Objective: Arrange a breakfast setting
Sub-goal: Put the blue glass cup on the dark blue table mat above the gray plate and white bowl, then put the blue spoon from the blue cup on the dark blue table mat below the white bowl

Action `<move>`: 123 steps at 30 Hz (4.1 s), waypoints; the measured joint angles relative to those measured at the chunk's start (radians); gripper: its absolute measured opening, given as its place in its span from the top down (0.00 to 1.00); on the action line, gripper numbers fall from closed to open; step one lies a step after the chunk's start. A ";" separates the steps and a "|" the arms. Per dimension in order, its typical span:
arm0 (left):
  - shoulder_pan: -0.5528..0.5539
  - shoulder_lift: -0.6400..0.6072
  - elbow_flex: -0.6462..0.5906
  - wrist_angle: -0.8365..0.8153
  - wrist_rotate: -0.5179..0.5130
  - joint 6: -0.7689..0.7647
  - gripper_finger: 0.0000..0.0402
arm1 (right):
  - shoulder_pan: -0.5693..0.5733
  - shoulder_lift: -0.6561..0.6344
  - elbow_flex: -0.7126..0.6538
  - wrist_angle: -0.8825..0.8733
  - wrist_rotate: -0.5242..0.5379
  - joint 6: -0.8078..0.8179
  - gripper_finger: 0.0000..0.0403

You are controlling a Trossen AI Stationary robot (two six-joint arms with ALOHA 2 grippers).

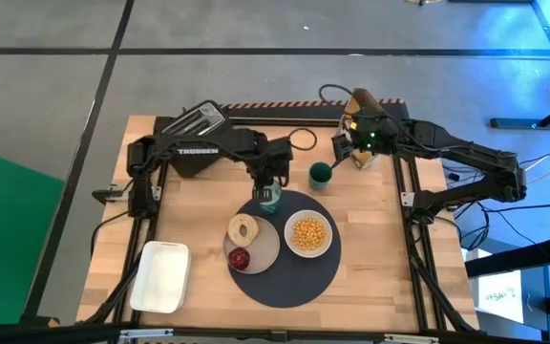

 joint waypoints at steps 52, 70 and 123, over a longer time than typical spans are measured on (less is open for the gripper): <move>0.089 -0.073 0.313 -0.153 -0.064 -0.017 0.51 | -0.002 0.223 -0.251 0.060 -0.108 0.220 0.63; 0.089 -0.073 0.313 -0.157 -0.064 -0.017 0.51 | -0.002 0.119 -0.194 0.013 -0.058 0.190 0.99; 0.143 -0.169 0.312 1.044 0.055 -0.482 0.65 | 0.139 0.002 -0.371 2.005 0.050 -0.461 1.00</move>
